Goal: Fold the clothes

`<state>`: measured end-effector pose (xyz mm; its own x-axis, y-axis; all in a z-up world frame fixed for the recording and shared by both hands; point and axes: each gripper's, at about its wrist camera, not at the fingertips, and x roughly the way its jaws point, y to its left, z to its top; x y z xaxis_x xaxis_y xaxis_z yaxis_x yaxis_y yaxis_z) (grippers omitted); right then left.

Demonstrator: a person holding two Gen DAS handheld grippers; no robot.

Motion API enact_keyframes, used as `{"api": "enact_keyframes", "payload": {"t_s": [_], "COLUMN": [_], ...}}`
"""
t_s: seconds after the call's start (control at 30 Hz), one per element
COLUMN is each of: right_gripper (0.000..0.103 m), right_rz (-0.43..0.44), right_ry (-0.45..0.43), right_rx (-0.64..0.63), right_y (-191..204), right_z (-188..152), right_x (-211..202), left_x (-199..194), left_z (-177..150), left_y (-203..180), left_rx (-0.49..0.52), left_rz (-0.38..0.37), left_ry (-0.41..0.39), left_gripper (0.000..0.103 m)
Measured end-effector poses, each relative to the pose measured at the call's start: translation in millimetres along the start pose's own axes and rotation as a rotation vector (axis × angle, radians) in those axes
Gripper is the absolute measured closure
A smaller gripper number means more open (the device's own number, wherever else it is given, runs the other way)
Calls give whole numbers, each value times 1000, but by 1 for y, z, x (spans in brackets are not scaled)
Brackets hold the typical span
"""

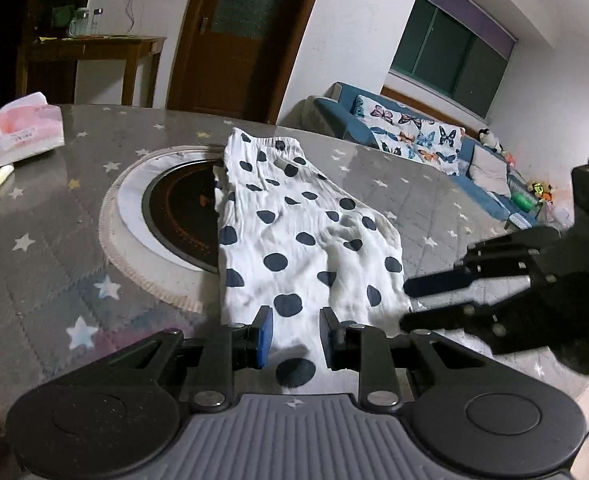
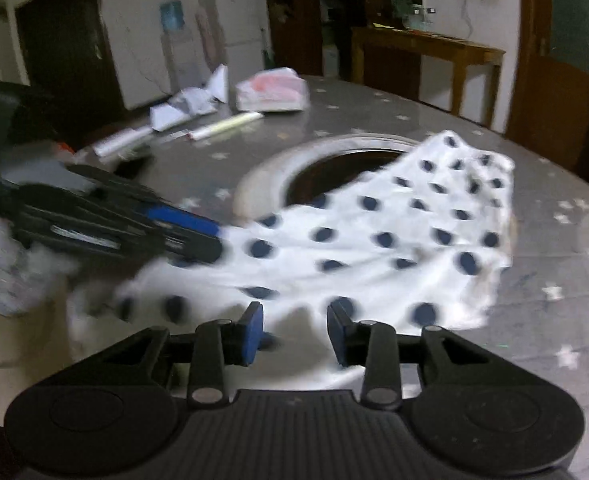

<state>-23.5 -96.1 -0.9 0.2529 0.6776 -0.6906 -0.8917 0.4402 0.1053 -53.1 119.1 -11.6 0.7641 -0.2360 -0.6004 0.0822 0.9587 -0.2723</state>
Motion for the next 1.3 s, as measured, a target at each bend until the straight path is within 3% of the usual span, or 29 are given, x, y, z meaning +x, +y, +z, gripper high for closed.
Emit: {"api": "enact_keyframes", "payload": {"t_s": [0.17,0.3,0.47,0.67,0.77,0.87,1.07,1.3], "right_gripper": [68,68,68,67,67,57,55,53], "right_rz": [60,21,45,85,90,65,-53,-175], "right_ry": [54,81,37,78,71,45,-2,23], "right_rx": [-34,-106,-99,-102,-89,-100,-65,36], "right_y": [26,39,49,62,55,46,5,-54], "right_z": [-13,-25,-20,-32,-24,-13,19,43], "right_x": [12,8,-7,2,-6,-14,-6,41], "left_x": [2,-8,-28,-16,-13,-17,-24,-7], "left_z": [-11,-13,-11,-24,-25,-20,-10,-25], "left_y": [7,14,3,-10,-6,-6,-24,-47], "left_rx": [27,11,27,104,104,95,103,130], "left_rz": [52,93,56,59,71,67,-14,-123], "left_ry": [4,-15,-61,-7,7,-8,-33,35], "left_gripper": [76,75,75,75,75,75,74,72]}}
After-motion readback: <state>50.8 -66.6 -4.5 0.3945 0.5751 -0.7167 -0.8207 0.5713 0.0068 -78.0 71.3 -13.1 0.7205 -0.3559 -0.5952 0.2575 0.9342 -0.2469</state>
